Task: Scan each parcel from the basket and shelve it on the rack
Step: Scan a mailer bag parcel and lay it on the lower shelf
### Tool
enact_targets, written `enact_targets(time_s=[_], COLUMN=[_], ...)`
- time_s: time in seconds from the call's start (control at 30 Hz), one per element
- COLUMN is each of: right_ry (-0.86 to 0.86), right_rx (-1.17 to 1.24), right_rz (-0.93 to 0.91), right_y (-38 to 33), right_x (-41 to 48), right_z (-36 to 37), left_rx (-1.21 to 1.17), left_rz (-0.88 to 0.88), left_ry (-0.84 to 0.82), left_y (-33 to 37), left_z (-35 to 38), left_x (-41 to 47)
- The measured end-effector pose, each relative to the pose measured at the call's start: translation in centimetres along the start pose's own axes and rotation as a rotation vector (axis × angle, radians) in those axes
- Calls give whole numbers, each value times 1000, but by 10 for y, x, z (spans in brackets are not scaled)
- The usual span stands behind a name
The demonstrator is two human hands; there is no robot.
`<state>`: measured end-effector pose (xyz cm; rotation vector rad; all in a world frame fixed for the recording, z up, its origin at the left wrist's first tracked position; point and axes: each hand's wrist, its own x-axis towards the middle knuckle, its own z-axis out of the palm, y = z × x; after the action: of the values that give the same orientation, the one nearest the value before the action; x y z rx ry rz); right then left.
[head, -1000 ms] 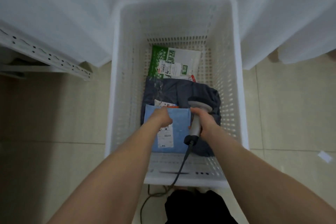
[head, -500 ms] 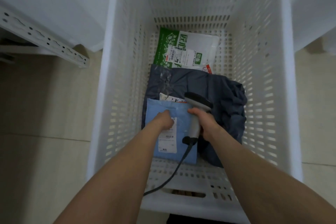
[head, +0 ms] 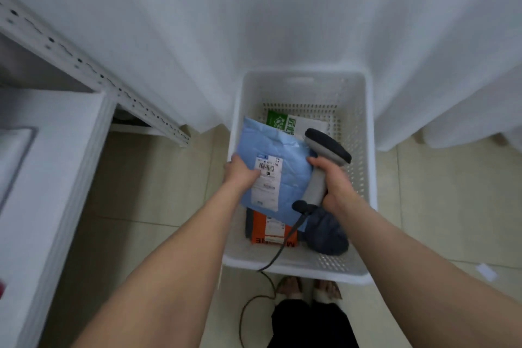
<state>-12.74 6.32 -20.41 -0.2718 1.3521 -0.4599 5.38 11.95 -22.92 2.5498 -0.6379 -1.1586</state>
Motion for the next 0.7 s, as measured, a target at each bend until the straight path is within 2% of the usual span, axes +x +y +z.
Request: enact_targets(time_s=[0.2, 0.37, 0.47, 0.7], right_ry=[-80, -51, -8, -71], right_rx=[57, 86, 61, -32], right_rz=[-101, -241, -311, -368], right_y=[-67, -99, -107, -105], right_x=[-129, -213, -256, -357], right_z=[29, 42, 39, 12], left_rx=[-269, -343, -436, -583], left_rz=[89, 115, 125, 227], left_ry=[7, 24, -48, 13], left_y=[53, 72, 72, 61], left_z=[-117, -184, -208, -221], left_x=[-91, -166, -216, -328])
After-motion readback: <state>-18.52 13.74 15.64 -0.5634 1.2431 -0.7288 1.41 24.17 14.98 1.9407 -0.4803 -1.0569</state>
